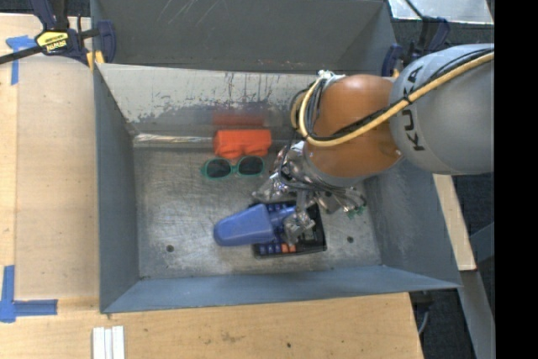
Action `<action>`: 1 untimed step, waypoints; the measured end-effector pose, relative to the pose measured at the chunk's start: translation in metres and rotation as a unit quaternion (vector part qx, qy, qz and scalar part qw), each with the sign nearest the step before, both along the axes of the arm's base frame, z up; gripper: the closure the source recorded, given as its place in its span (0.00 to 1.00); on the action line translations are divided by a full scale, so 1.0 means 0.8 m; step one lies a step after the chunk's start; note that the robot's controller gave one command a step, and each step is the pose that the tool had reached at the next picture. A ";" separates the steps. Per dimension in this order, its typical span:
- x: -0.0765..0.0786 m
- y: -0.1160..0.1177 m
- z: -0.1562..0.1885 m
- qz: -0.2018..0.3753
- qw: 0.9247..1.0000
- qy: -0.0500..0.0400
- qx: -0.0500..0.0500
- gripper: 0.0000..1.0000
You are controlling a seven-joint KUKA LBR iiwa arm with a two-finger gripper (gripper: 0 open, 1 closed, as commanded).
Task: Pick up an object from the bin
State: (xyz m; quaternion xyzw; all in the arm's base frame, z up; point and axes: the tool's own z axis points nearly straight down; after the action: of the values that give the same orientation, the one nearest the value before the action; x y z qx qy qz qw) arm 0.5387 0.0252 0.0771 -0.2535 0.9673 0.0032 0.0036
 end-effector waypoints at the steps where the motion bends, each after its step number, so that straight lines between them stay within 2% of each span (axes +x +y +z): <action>1: 0.000 0.000 0.000 0.000 1.000 0.000 0.000 1.00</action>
Offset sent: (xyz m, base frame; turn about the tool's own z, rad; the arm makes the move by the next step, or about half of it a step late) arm -0.0372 0.0060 0.0352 0.0440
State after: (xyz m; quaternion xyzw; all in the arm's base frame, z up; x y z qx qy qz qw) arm 0.5388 0.0251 0.0771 -0.2533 0.9674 0.0032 0.0036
